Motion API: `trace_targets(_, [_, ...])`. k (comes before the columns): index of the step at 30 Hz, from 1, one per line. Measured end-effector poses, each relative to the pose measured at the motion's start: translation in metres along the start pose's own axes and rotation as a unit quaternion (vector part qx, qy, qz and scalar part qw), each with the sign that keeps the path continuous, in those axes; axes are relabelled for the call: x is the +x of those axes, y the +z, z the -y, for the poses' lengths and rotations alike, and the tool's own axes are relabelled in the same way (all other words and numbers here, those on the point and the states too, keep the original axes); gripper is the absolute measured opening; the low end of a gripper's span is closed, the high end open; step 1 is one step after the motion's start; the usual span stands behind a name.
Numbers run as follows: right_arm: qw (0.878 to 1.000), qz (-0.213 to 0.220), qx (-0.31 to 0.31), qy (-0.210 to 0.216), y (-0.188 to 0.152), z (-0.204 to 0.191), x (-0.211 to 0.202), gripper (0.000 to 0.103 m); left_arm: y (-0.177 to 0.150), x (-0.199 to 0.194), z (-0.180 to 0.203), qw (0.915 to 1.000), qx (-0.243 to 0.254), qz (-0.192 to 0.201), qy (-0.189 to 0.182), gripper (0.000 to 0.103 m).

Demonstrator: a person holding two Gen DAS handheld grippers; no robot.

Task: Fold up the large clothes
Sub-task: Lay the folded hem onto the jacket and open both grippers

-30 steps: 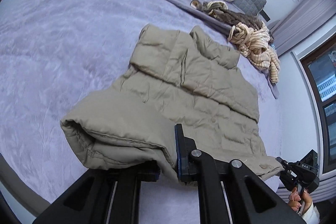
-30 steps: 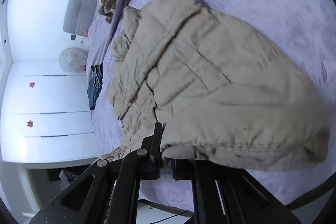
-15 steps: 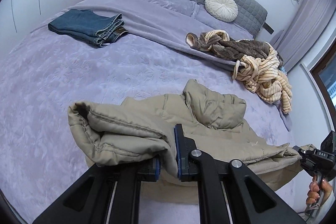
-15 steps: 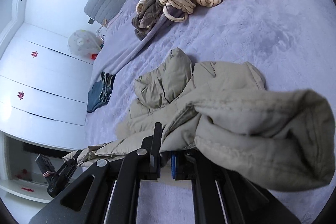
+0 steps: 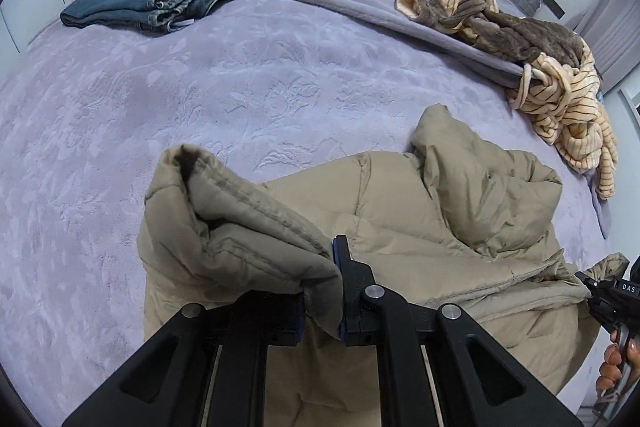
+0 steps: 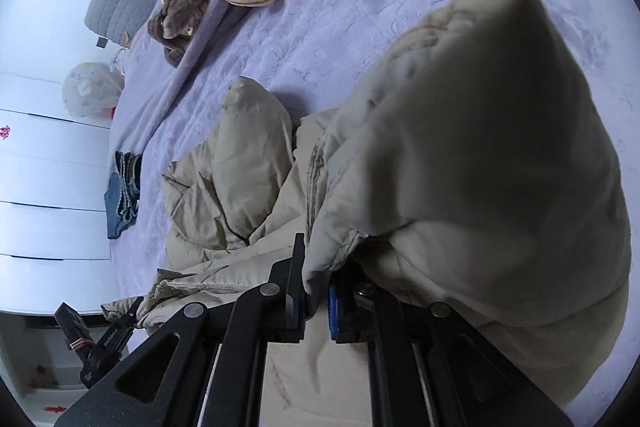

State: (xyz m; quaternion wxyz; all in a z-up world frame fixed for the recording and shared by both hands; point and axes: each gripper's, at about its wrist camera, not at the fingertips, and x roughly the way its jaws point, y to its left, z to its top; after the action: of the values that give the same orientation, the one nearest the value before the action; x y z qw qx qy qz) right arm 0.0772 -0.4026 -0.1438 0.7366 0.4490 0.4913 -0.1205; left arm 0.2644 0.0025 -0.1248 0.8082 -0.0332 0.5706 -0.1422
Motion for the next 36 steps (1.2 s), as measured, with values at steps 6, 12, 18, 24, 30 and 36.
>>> trace_targets(6, [1.0, -0.015, -0.007, 0.007, 0.006, 0.004, 0.01, 0.025, -0.001, 0.002, -0.002, 0.9997, 0.012, 0.018, 0.01, 0.088])
trace_targets(12, [0.999, 0.002, -0.048, 0.013, 0.008, -0.006, -0.007, 0.075, 0.0, -0.016, 0.006, 0.9965, 0.053, 0.051, 0.038, 0.103])
trace_targets(18, [0.988, -0.021, -0.152, -0.012, -0.021, -0.03, 0.007, 0.015, -0.022, 0.002, 0.033, 0.9955, 0.075, -0.001, -0.058, 0.039])
trace_targets(24, [0.982, -0.006, -0.177, -0.067, -0.013, -0.025, 0.054, 0.003, -0.041, 0.053, 0.079, 0.9892, 0.144, 0.024, 0.013, 0.037])
trace_targets(30, [0.98, 0.006, -0.183, -0.076, 0.018, -0.025, 0.085, 0.0, -0.003, 0.091, 0.081, 0.9936, 0.105, 0.031, 0.026, 0.037])
trace_targets(36, [0.983, 0.0, -0.171, -0.073, 0.025, -0.025, 0.07, 0.0, 0.009, 0.072, 0.067, 0.9921, 0.111, 0.043, 0.04, 0.037])
